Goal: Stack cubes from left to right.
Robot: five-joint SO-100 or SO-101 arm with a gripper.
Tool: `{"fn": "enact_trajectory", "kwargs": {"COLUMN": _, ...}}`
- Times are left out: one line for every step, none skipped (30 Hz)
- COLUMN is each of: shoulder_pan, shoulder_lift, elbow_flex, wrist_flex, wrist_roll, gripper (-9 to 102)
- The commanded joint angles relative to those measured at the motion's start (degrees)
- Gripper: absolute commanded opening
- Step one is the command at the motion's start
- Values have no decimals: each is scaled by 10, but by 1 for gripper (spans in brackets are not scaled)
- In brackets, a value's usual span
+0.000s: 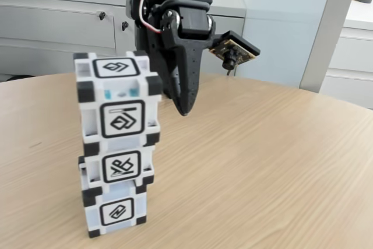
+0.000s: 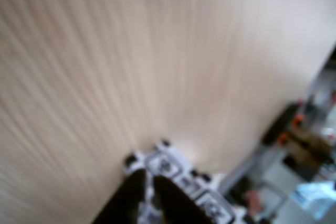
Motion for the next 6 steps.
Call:
{"fn": "enact_trajectory", "kwargs": {"shoulder_pan": 4, "shoulder_lift": -2, "elbow_flex": -8, "wrist_flex": 2, "wrist_roll": 6, "gripper": 0}}
{"fn": "enact_trajectory", "kwargs": {"shoulder_pan": 4, "shoulder_lift": -2, "elbow_flex": -8, "wrist_flex": 2, "wrist_roll": 5, "gripper": 0}}
{"fn": "enact_trajectory", "kwargs": {"shoulder_pan": 3, "shoulder_lift": -2, "elbow_flex": -8, "wrist_flex": 2, "wrist_roll": 3, "gripper": 0}}
{"fn": "enact_trajectory", "kwargs": {"shoulder_pan": 0, "shoulder_lift": -2, "elbow_flex": -8, "wrist_flex": 2, "wrist_roll": 3, "gripper": 0}}
{"fn": "enact_trajectory", "kwargs": {"shoulder_pan": 0, "shoulder_lift": -2, "elbow_flex": -8, "wrist_flex": 2, "wrist_roll": 2, "gripper": 0}}
{"fn": "enact_trajectory", "kwargs": {"shoulder_pan": 0, "shoulder_lift": -2, "elbow_flex": -8, "wrist_flex": 2, "wrist_roll": 2, "gripper": 0}}
